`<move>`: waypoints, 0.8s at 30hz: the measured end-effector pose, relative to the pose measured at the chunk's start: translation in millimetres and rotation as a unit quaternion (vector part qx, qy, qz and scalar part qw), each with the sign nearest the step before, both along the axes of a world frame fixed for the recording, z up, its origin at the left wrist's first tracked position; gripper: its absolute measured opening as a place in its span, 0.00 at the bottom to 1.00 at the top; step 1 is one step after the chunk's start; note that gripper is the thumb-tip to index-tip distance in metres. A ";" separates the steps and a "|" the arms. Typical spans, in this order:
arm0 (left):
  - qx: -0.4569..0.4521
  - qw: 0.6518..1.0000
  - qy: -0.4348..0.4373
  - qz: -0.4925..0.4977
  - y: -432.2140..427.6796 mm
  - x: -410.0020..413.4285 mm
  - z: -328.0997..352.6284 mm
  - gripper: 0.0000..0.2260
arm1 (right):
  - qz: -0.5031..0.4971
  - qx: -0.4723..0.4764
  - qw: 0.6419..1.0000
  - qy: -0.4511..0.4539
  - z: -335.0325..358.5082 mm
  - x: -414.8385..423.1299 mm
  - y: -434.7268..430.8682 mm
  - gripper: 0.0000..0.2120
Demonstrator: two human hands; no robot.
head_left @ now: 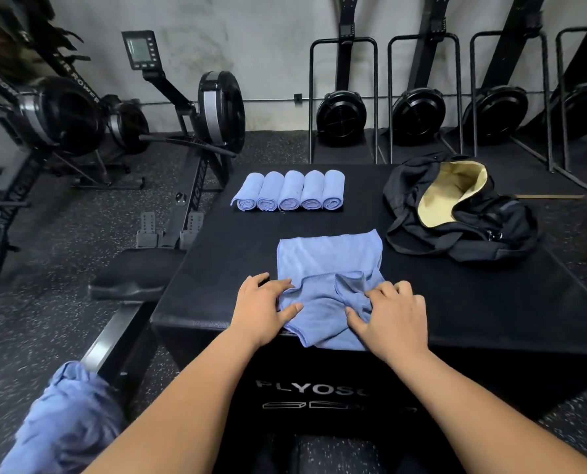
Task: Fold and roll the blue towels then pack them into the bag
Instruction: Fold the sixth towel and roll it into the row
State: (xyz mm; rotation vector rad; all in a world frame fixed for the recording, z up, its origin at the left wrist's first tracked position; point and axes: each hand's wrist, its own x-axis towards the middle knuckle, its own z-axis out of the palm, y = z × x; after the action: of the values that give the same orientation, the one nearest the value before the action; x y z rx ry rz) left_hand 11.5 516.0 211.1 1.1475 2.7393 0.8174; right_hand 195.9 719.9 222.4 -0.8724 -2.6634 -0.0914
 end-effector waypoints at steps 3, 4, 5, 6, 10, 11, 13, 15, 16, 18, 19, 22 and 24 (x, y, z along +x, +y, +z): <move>0.006 1.000 0.011 0.018 -8.6 3.5 4.6 0.23 | -0.008 -0.035 0.999 -0.016 12.4 4.3 0.0 0.24; 0.024 0.999 0.018 0.027 -10.2 4.7 7.0 0.19 | -0.006 -0.049 0.999 -0.002 16.9 5.3 2.4 0.21; 0.047 0.998 0.020 0.042 -10.9 5.8 9.2 0.14 | -0.001 -0.062 0.998 0.020 20.6 5.6 6.1 0.17; 0.064 0.996 0.016 0.060 -10.9 8.1 13.2 0.08 | 0.010 -0.073 0.996 0.041 23.3 5.8 10.9 0.15; 0.078 0.991 0.013 0.104 -8.8 14.6 27.7 0.06 | 0.061 -0.127 0.987 0.082 38.4 2.9 24.4 0.15; 0.074 0.991 0.011 0.110 -8.2 13.3 30.5 0.07 | 0.060 -0.154 0.981 0.101 43.0 1.8 25.9 0.12; 0.060 0.991 -0.003 0.121 -7.8 8.3 34.5 0.06 | 0.025 -0.225 0.962 0.154 51.1 0.7 28.6 0.06; 0.059 0.990 -0.018 0.129 -6.2 0.8 36.6 0.05 | -0.028 -0.294 0.934 0.199 55.7 -3.9 36.0 0.04; 0.067 0.989 -0.026 0.132 -4.6 -3.2 37.5 0.04 | -0.047 -0.313 0.925 0.208 56.4 -6.6 41.2 0.06; 0.084 0.985 -0.045 0.140 -1.1 -9.8 39.6 0.02 | -0.055 -0.331 0.919 0.208 55.6 -10.5 50.6 0.06; 0.087 0.985 -0.053 0.143 2.1 -13.1 41.1 0.01 | -0.051 -0.337 0.919 0.200 53.7 -13.8 56.4 0.04; 0.096 0.982 -0.071 0.149 11.2 -20.3 45.6 0.02 | -0.037 -0.354 0.917 0.182 50.2 -22.2 70.5 0.08; 0.119 0.976 -0.094 0.157 17.4 -27.1 48.7 0.03 | -0.047 -0.359 0.910 0.203 51.2 -28.5 79.0 0.08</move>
State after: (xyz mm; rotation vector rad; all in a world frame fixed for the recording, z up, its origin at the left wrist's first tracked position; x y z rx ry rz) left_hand -15.6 533.4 259.8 0.6256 2.7512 1.2503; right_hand 167.4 799.0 273.6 -1.0726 -2.2390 0.9942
